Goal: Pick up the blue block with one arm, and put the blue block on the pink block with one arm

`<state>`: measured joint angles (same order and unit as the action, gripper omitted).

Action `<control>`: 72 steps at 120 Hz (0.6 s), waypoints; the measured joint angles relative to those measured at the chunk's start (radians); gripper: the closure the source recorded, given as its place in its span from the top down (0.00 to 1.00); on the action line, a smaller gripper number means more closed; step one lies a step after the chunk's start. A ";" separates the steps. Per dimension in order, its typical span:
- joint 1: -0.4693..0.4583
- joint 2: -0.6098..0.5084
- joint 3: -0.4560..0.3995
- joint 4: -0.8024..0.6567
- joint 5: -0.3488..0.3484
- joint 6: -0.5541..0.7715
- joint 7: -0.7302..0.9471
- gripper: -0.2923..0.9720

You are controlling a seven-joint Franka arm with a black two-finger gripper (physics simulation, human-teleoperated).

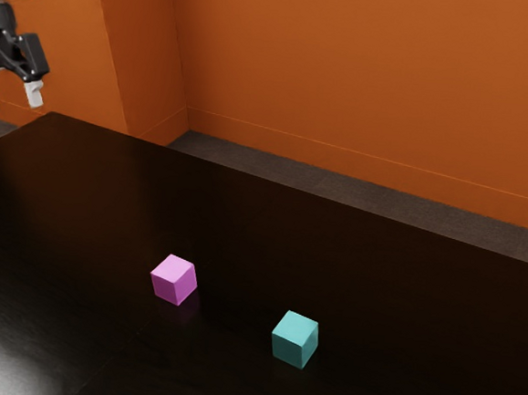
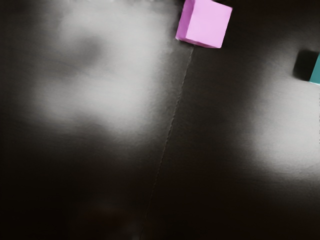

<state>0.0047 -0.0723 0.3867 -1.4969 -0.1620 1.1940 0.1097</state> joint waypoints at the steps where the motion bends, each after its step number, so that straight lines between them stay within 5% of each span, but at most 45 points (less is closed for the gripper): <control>1: -0.003 0.000 0.000 -0.001 -0.001 0.013 0.002 0.76; 18: -0.090 0.011 -0.013 0.009 0.005 0.179 0.037 0.75; 31: -0.047 0.195 -0.143 0.112 0.008 0.290 -0.006 0.75; 51: -0.332 0.490 -0.268 0.183 0.018 0.477 -0.159 0.74; 72: -0.429 0.501 -0.278 -0.026 0.020 0.684 -0.303 0.73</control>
<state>-0.4240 0.4292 0.1092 -1.5225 -0.1421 1.8784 -0.1932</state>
